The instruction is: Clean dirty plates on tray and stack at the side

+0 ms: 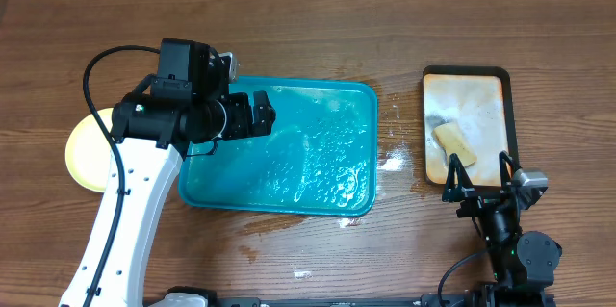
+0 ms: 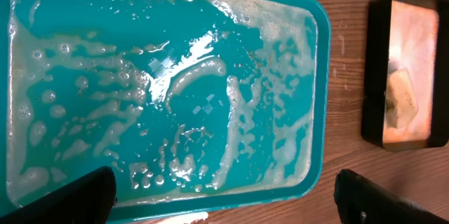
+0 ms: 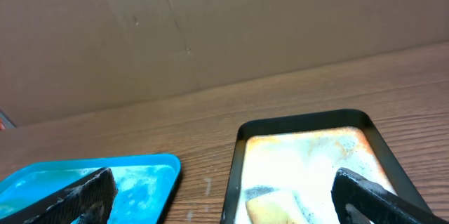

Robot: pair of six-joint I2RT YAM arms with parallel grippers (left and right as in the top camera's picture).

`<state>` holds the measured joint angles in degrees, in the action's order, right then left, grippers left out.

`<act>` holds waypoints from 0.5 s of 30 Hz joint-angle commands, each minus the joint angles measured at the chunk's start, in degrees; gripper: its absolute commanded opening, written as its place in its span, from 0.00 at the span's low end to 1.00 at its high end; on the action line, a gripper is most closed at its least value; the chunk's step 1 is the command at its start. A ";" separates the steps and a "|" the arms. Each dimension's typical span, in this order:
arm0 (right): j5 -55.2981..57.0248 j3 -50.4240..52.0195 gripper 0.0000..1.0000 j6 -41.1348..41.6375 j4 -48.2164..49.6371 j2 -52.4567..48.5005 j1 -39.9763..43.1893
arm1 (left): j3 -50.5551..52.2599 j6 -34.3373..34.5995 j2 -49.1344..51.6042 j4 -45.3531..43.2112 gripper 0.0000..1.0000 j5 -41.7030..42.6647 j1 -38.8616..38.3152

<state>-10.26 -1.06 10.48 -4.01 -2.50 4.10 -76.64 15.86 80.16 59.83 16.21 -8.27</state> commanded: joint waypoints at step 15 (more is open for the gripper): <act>0.09 0.61 1.00 -0.09 0.42 0.72 0.11 | -0.44 -4.33 -0.28 0.83 1.00 -28.76 -0.02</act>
<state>-10.26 -1.06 10.48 -3.99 -2.50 4.10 -76.62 13.08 80.16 62.94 -1.21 -8.27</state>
